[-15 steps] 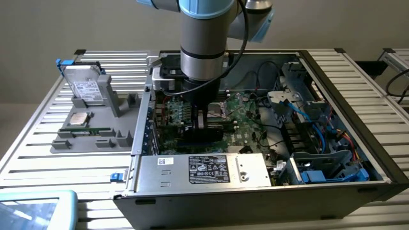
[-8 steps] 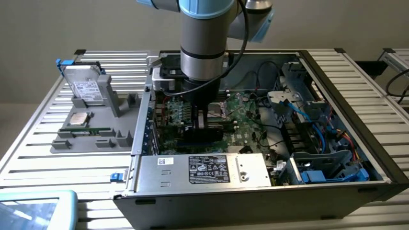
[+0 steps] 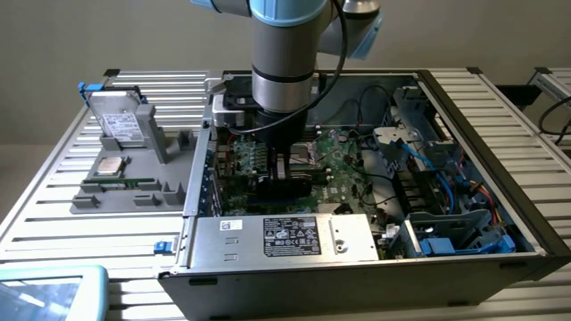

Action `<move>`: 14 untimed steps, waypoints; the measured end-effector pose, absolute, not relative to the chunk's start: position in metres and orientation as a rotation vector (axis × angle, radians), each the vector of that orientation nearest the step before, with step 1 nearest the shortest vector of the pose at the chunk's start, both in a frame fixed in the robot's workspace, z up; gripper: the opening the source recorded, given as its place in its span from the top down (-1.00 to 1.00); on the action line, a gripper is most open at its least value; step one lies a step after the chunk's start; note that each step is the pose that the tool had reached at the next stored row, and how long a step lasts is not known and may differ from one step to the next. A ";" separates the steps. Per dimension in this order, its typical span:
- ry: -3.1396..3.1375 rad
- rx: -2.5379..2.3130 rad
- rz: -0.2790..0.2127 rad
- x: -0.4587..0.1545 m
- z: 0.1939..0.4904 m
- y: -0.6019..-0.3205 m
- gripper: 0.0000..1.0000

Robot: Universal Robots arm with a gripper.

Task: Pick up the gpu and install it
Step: 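Insert the gpu into the slot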

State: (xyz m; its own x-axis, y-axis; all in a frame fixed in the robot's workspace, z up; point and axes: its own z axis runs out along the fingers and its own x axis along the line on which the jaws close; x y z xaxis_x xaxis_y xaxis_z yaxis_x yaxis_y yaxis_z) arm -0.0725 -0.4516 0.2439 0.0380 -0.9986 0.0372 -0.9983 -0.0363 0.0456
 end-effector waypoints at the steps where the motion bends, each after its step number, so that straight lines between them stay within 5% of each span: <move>1: -2.139 2.220 -0.008 -0.073 0.244 -0.452 0.46; 14: -2.127 2.232 -0.007 -0.073 0.244 -0.452 0.46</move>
State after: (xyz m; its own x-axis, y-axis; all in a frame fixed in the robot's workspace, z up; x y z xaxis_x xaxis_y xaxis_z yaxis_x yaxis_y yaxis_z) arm -0.0725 -0.4515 0.2439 0.0491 -0.9981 0.0371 -0.9978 -0.0474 0.0456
